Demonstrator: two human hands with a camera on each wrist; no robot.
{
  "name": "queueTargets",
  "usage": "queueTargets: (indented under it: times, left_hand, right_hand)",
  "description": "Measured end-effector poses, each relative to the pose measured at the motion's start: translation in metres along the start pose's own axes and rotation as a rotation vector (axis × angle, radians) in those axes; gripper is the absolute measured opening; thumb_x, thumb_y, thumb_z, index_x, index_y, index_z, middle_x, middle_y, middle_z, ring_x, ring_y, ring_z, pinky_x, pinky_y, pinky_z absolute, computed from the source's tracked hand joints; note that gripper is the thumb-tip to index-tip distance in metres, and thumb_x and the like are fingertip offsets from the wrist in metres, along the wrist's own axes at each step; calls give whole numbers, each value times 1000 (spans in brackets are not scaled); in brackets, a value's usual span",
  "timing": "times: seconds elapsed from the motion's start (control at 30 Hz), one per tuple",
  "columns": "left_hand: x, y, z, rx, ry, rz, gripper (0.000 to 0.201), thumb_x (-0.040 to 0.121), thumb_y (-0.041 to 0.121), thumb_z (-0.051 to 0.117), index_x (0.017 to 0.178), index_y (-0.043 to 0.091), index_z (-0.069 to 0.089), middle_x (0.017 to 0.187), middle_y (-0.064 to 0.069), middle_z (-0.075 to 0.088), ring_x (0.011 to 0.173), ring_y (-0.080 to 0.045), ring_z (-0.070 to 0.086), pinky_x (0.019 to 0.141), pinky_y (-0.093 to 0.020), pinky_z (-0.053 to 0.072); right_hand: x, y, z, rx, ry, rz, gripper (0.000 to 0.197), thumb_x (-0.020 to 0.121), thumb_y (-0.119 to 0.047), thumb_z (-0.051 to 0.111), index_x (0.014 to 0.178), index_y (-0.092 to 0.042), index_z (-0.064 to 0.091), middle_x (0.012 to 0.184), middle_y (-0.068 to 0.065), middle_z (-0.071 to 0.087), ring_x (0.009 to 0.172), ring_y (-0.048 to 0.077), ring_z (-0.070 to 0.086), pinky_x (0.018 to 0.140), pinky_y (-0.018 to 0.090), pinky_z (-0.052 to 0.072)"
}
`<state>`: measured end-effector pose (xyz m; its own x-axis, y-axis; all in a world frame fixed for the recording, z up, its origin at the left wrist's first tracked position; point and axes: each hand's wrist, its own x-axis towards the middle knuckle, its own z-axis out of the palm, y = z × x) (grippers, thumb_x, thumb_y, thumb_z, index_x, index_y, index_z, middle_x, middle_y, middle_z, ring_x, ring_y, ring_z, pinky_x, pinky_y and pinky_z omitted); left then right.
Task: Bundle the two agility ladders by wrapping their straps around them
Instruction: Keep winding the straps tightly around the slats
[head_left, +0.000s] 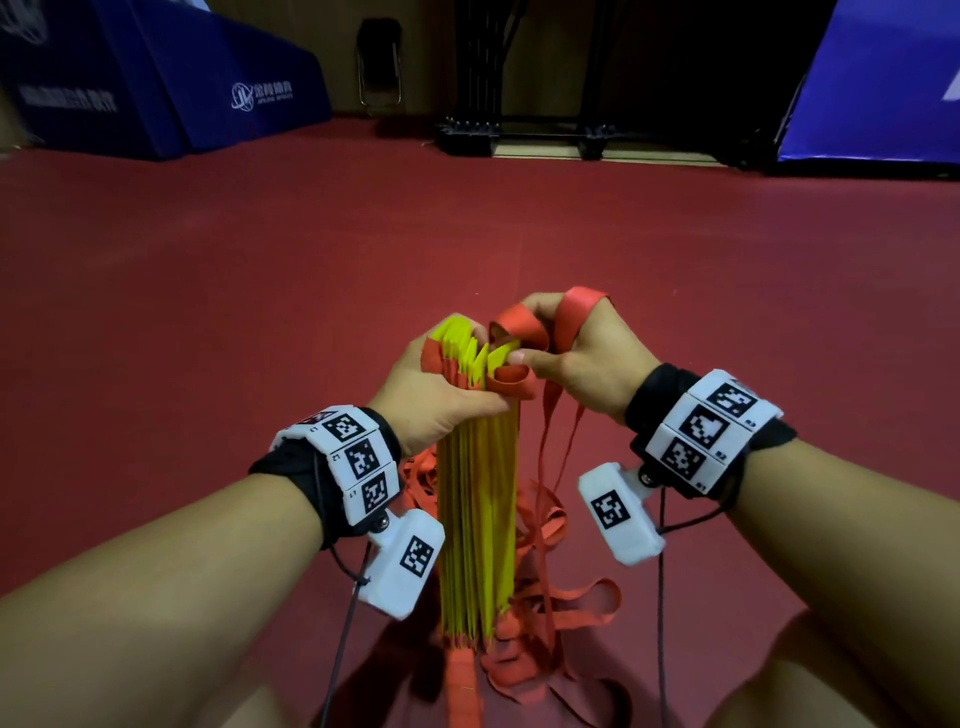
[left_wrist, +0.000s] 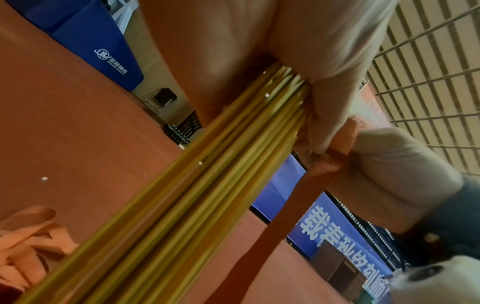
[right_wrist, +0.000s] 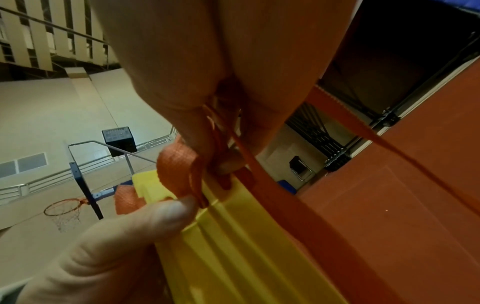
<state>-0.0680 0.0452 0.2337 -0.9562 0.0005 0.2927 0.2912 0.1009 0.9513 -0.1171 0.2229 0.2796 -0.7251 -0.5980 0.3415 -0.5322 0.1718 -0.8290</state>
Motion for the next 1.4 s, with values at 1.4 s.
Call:
queueTargets:
  times: [1.4]
  left_hand:
    - [-1,-5,-5,-16,-39,13,62,49,8,87,102,22,61,83,-1,70,76,-15,66,71,-27,57]
  right_hand:
    - [14,3,-7,474,503,279,24,107,-1,32,87,-2,45,65,9,58,58,22,69,47,28,56]
